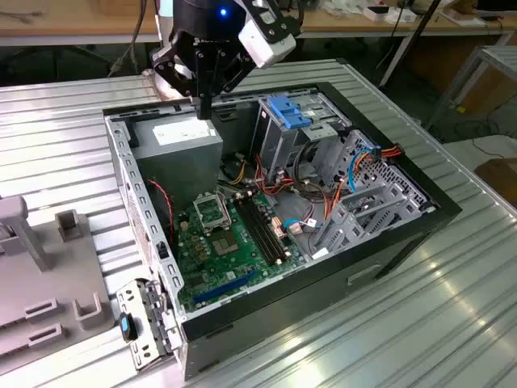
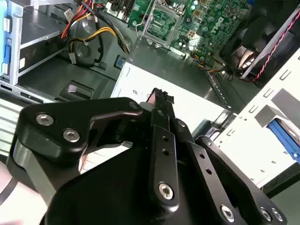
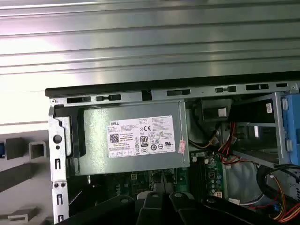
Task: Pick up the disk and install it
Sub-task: 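Reach for the disk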
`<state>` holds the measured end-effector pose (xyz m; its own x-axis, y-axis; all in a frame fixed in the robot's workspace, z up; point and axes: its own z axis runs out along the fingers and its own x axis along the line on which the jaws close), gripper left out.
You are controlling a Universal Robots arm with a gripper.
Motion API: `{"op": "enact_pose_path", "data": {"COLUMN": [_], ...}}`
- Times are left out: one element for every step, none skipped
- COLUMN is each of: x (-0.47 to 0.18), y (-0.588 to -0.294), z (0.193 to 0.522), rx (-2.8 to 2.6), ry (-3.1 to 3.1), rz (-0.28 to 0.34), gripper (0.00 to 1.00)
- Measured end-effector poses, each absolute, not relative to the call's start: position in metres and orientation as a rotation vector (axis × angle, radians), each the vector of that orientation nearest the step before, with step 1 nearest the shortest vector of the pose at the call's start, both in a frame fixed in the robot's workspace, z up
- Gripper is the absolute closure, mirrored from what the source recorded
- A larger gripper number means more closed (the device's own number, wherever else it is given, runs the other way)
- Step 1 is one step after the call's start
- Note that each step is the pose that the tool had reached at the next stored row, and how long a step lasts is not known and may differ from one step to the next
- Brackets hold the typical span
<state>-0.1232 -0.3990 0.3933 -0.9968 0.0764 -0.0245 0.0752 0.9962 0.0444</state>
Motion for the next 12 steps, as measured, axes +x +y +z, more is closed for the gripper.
{"op": "enact_pose_path", "data": {"x": [-0.125,-0.128,-0.13,-0.133,-0.135,-0.137,-0.139,-0.14,-0.142,-0.145,-0.148,-0.15], "y": [-0.399,-0.399,-0.399,-0.399,-0.399,-0.399,-0.399,-0.399,-0.399,-0.399,-0.399,-0.399], "z": [0.393,0.393,0.393,0.393,0.393,0.393,0.393,0.393,0.393,0.393,0.393,0.393], "rx": [0.118,0.118,0.118,0.118,0.118,0.118,0.118,0.118,0.118,0.118,0.118,0.118], "ry": [3.112,3.112,3.113,3.112,3.112,3.112,3.112,3.113,3.113,3.113,3.112,3.112], "rz": [0.068,0.068,0.068,0.068,0.068,0.068,0.068,0.068,0.068,0.068,0.068,0.068], "gripper": [0.89,0.89,0.89,0.89,0.89,0.89,0.89,0.89,0.89,0.89,0.89,0.89]}}
